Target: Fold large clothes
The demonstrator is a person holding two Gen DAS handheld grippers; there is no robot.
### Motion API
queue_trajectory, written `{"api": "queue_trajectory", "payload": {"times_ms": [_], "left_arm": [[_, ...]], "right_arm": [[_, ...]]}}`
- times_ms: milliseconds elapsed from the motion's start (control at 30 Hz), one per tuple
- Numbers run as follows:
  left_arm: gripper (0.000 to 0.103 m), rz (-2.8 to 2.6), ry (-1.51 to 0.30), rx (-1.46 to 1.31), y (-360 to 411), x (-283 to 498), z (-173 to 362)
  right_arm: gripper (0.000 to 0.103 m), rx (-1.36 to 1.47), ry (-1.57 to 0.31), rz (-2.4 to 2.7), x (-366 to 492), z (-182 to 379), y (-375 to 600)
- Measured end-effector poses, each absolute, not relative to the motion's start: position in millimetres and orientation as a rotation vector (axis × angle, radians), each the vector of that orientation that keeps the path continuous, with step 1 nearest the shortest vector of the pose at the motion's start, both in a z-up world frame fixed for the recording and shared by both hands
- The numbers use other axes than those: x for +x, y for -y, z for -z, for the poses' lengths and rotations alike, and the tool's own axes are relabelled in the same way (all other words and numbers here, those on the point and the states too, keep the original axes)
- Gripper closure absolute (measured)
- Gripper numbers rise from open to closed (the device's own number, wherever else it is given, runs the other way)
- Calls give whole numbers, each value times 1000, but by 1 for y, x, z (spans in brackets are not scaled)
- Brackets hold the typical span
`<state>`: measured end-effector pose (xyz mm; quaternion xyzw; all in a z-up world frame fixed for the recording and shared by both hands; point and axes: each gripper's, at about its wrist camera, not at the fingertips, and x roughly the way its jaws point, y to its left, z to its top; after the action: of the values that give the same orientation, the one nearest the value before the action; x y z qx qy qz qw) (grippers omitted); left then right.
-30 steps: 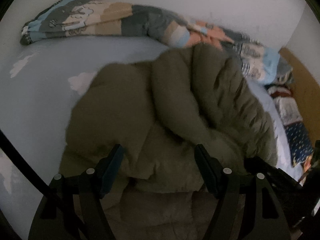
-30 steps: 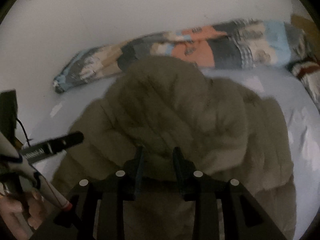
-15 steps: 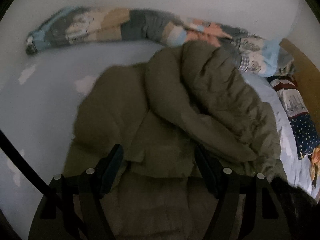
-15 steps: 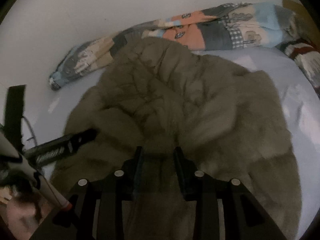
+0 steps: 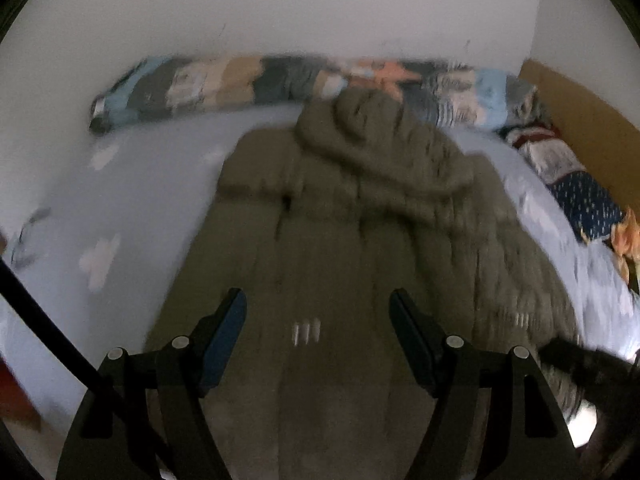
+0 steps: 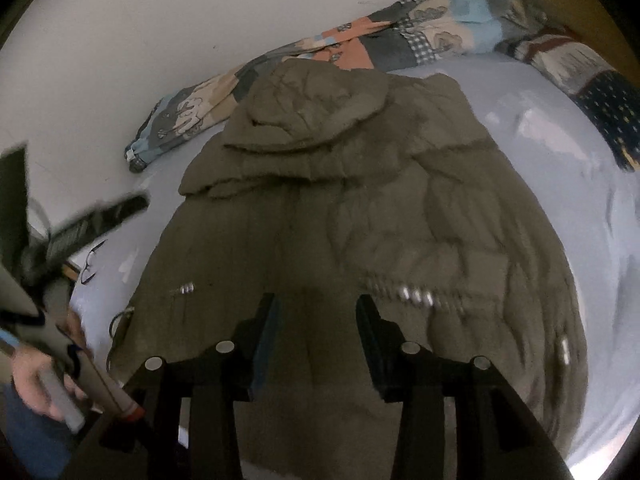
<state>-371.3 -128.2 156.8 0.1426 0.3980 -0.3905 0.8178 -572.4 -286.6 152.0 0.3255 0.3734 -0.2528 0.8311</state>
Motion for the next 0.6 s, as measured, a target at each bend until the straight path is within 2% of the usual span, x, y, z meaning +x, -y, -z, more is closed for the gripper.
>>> {"api": "queue_trajectory", "payload": {"times_ms": [67,233,400,533,600], "left_arm": [[30,826,-940,286,106,-380,-139],[30,750,-1007,314,75,-392,-113],[30,691,-1007,361,69,-390,-98],[30,673,-1122,349,73,-379,-73],[26,666,-1125,368,76,-380,-69]], "right_arm": [[57,703,-791,540,-586,-149,278],[57,717,-797,551,-606,-143,262],[57,726,-809,577,-617,-138,257],[56,728,-837,589,-622,-130,255],[56,734,-855,592,-624,-123,256]]}}
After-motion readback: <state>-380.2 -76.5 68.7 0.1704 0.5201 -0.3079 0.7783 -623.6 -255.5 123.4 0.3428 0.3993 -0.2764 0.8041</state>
